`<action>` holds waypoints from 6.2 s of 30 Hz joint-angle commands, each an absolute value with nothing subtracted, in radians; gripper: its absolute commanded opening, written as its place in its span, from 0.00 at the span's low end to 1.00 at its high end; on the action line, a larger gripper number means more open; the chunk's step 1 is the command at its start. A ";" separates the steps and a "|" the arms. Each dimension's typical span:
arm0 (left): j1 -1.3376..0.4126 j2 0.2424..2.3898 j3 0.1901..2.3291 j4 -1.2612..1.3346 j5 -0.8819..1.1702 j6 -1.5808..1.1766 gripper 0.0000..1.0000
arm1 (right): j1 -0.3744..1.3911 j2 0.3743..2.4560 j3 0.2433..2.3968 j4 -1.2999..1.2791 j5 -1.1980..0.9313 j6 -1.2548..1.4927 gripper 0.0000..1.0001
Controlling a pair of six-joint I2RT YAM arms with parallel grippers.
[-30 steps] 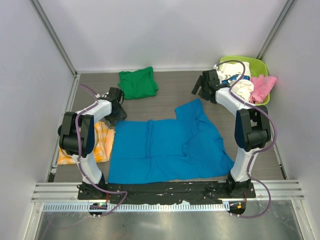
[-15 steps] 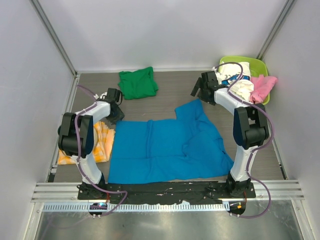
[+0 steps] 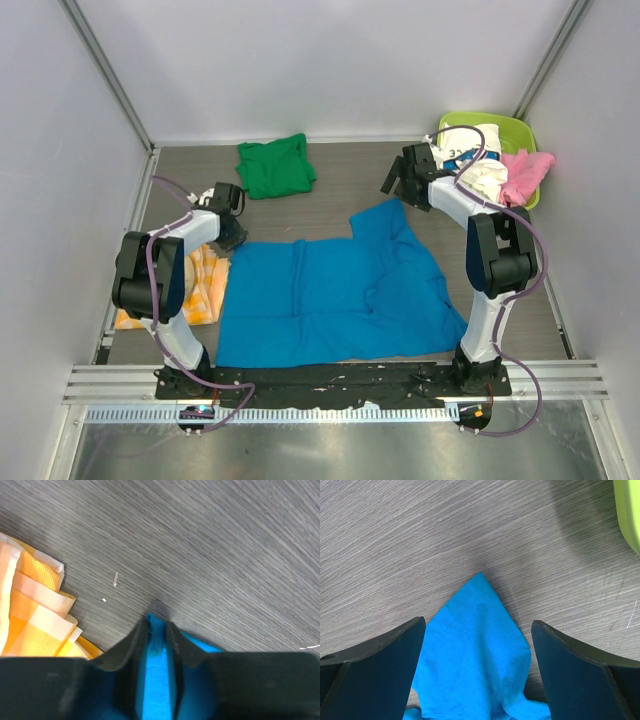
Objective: Fold and stack the t-shirts
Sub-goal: Fold the tshirt
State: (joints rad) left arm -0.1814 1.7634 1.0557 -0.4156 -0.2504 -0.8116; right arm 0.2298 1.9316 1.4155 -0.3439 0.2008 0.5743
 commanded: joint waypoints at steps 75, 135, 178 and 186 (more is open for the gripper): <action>-0.186 1.433 1.043 -0.610 -0.247 -0.810 0.00 | 0.221 1.513 1.234 -0.330 0.410 0.568 0.01; -0.252 0.933 0.545 -0.612 -0.275 -0.946 0.00 | 0.680 0.650 0.695 -1.138 0.227 0.956 0.01; -0.252 1.166 0.767 -0.506 -0.149 -0.861 0.98 | 0.629 1.318 0.713 -0.474 0.348 0.701 0.50; -0.252 1.158 0.765 -0.509 -0.153 -0.862 0.98 | 0.598 1.332 0.690 -0.448 0.327 0.695 0.22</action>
State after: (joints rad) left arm -0.2485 1.1698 0.7681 -0.5400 -0.1555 -0.8742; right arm 0.6064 1.3331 0.7013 -0.4854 0.3187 0.7052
